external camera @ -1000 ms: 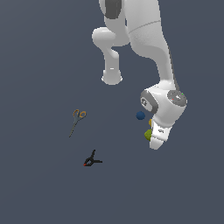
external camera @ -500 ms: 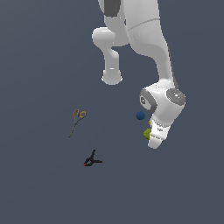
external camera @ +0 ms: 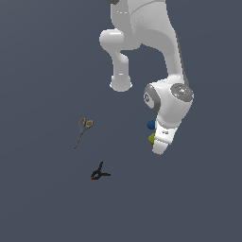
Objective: Pick up a designated object from a clutter of objects.
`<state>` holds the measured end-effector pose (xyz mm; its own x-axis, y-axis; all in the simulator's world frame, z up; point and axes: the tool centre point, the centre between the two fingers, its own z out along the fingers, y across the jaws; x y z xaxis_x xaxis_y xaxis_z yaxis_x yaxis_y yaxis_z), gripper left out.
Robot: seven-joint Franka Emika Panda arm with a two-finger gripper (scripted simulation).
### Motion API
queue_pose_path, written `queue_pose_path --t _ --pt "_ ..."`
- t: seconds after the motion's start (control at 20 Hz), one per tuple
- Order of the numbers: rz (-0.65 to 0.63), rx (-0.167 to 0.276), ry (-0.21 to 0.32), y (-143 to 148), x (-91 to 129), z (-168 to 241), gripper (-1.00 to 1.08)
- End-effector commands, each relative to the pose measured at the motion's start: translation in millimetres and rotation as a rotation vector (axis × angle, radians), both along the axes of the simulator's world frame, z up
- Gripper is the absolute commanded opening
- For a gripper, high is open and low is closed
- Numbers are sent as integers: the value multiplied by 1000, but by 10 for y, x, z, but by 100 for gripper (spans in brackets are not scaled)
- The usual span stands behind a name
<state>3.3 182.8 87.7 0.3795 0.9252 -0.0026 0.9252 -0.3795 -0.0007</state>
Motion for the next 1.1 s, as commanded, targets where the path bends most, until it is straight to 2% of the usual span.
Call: queue_pose_path --t 0.0,1.05 --pt "0 0 -3 -155 -31 173 -100" --pt "1 6 -2 -1806 -416 1966 -100"
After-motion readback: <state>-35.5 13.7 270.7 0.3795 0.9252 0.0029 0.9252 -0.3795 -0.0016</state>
